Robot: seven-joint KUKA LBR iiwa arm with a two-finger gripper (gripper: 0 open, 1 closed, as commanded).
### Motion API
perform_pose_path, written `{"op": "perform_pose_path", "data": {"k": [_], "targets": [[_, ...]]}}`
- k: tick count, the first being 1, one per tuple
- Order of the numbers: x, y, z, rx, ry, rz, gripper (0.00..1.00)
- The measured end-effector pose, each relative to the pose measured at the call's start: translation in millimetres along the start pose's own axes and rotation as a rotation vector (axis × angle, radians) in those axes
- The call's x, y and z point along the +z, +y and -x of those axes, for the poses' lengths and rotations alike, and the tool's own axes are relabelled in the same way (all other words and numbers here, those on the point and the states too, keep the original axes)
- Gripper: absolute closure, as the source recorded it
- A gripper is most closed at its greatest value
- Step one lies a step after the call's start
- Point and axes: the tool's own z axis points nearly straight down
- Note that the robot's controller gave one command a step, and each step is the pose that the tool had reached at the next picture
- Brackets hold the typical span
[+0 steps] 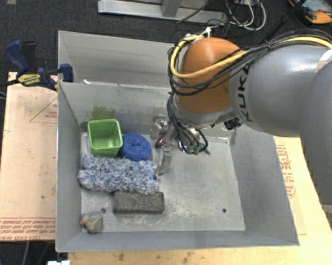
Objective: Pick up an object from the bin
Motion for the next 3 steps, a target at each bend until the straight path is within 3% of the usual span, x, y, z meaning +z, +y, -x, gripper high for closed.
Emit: {"op": "perform_pose_path", "data": {"k": [1,2,3], "targets": [[-5,0,1.2,0.002,-0.007,0.001,0.00],[26,12,3.3,-0.060,-0.014,0.000,0.00],[64,37,-12.5,-0.019,-0.007,0.000,0.00]]}}
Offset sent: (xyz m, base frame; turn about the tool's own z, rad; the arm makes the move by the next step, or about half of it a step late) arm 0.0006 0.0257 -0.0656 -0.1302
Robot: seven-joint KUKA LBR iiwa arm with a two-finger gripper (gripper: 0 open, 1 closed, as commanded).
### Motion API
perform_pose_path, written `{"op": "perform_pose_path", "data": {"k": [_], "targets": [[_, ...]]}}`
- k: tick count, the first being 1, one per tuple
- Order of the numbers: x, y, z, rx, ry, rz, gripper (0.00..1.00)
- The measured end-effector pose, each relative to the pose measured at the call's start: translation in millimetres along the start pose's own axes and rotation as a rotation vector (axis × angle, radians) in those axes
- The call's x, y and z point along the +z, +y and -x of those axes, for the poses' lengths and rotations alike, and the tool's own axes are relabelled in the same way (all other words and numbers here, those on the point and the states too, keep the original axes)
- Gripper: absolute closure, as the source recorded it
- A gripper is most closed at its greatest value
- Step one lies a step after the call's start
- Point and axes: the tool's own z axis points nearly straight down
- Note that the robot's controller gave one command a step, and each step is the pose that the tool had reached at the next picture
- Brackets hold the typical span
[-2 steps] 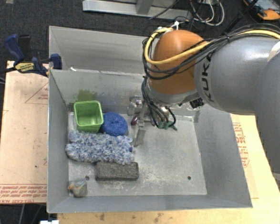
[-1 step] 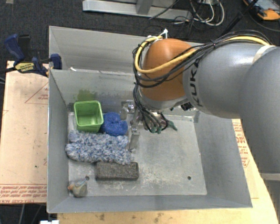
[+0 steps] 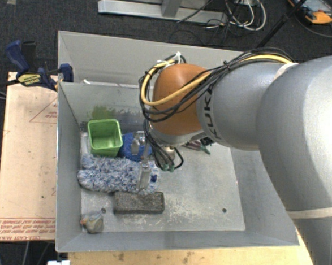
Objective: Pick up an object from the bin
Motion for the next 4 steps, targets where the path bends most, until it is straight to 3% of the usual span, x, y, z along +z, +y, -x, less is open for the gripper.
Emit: {"op": "perform_pose_path", "data": {"k": [1,2,3,4], "targets": [[33,40,15.2,-0.132,-0.001,0.001,1.00],[33,40,15.2,-0.132,-0.001,0.002,1.00],[-75,19,18.0,-0.158,-0.001,0.000,1.00],[-75,19,18.0,-0.158,0.000,0.000,1.00]]}}
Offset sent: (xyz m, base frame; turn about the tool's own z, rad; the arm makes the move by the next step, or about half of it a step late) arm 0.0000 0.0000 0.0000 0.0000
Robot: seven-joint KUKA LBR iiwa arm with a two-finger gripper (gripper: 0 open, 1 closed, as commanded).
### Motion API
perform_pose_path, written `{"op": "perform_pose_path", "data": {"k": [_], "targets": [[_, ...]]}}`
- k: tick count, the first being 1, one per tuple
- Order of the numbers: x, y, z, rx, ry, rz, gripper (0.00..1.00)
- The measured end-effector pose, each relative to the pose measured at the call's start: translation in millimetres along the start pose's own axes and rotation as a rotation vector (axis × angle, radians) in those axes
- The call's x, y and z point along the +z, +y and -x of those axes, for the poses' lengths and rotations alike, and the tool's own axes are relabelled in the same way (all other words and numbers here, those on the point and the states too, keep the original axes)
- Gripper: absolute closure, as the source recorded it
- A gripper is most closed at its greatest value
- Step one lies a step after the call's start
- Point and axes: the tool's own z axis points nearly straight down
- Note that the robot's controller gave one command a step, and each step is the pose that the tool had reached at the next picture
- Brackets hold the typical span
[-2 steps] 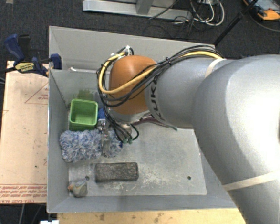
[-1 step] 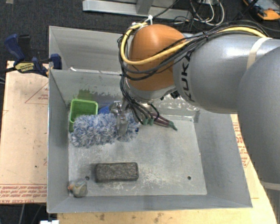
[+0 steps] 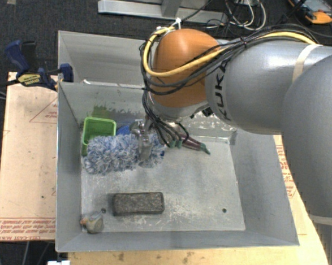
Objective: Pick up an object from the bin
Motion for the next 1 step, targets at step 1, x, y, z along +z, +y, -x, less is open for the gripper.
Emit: {"op": "perform_pose_path", "data": {"k": [1], "targets": [[-116.5,26.1,-2.8,0.049,-0.001,0.000,1.00]]}}
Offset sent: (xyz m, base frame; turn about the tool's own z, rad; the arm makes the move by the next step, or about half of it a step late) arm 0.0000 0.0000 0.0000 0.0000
